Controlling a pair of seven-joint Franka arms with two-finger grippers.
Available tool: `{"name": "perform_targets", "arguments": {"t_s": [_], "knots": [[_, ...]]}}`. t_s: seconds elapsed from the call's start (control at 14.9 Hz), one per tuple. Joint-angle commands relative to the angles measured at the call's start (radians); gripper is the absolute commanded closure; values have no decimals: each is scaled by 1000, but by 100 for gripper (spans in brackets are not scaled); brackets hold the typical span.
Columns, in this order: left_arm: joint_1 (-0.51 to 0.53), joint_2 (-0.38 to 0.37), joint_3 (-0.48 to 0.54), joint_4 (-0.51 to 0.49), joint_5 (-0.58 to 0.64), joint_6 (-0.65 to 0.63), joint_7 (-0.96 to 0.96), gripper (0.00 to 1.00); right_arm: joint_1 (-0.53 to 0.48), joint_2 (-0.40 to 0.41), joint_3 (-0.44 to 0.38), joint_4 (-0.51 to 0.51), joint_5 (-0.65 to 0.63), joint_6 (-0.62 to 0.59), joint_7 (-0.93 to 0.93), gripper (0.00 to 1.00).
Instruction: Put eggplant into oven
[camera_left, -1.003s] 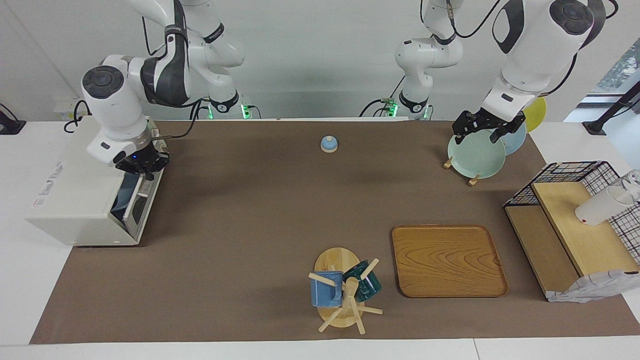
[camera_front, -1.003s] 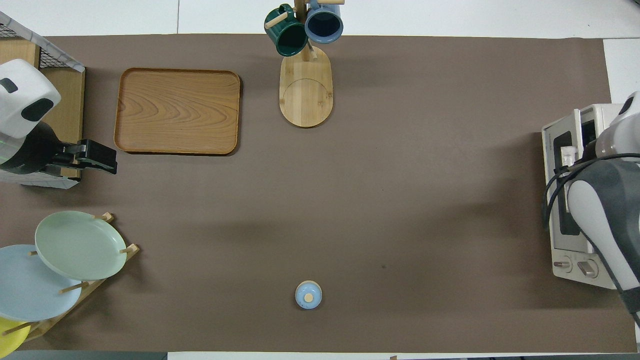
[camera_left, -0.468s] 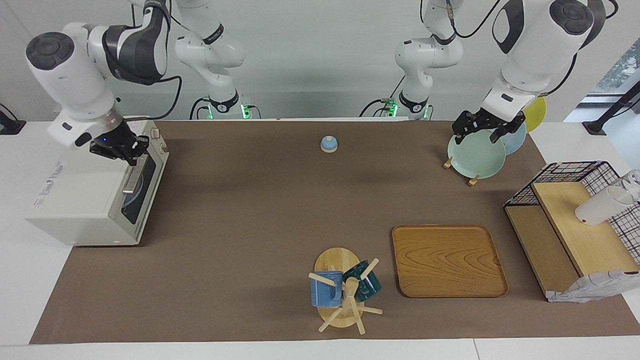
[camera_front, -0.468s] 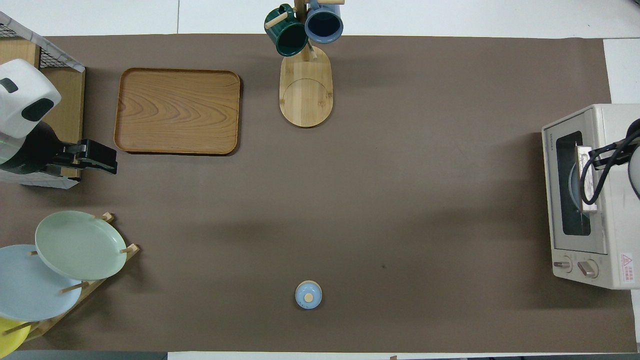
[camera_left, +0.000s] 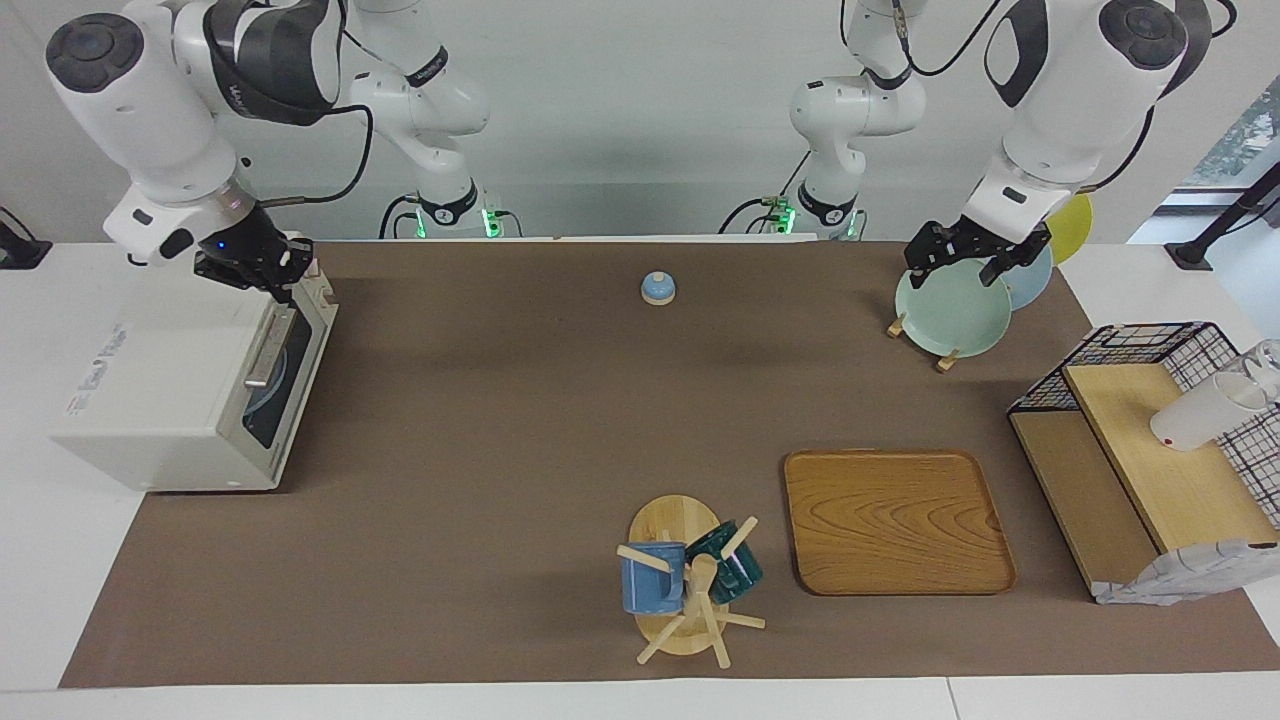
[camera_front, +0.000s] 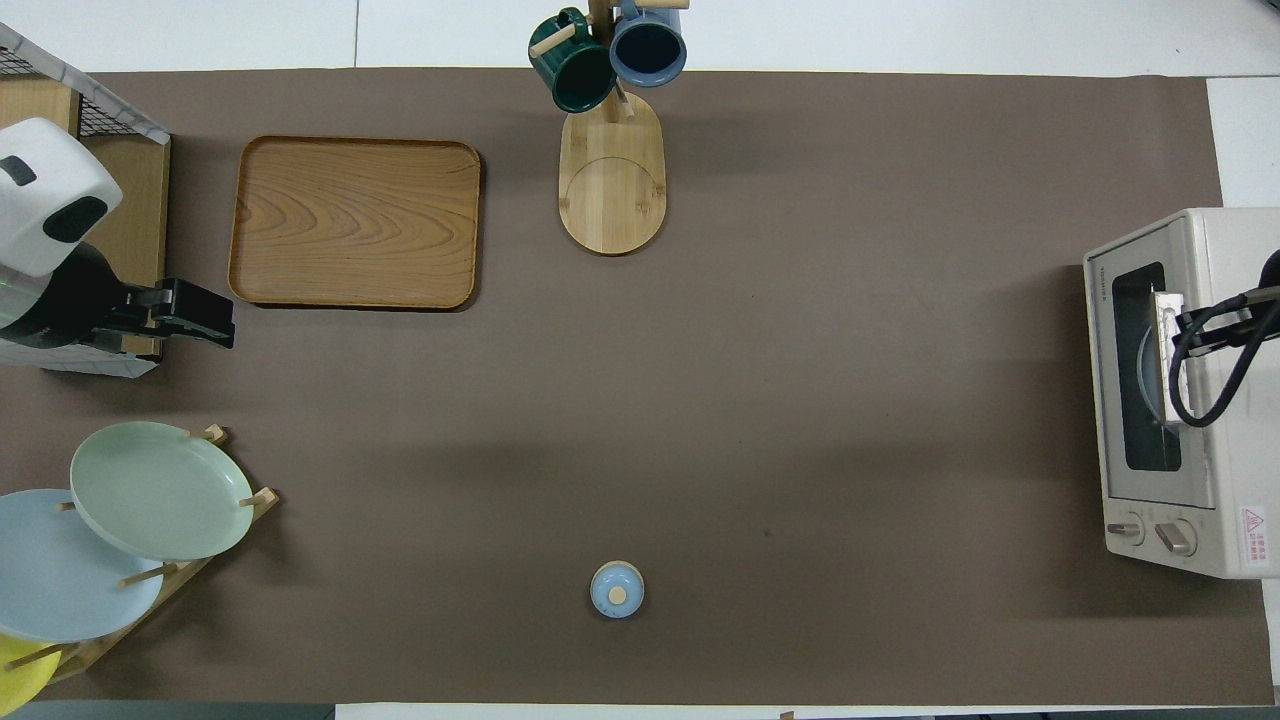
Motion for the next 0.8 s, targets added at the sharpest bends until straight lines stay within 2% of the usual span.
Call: {"name": "perform_targets", "arguments": {"t_s": [0.0, 0.33, 0.74], "knots": [[4, -10, -2, -2, 21, -9, 3, 0, -13, 5, -4, 29, 70, -41, 15, 0], [4, -10, -2, -2, 21, -9, 3, 0, -3, 13, 0, 59, 63, -62, 73, 0], [4, -10, -2, -2, 21, -9, 3, 0, 130, -16, -44, 58, 21, -53, 119, 0]]}}
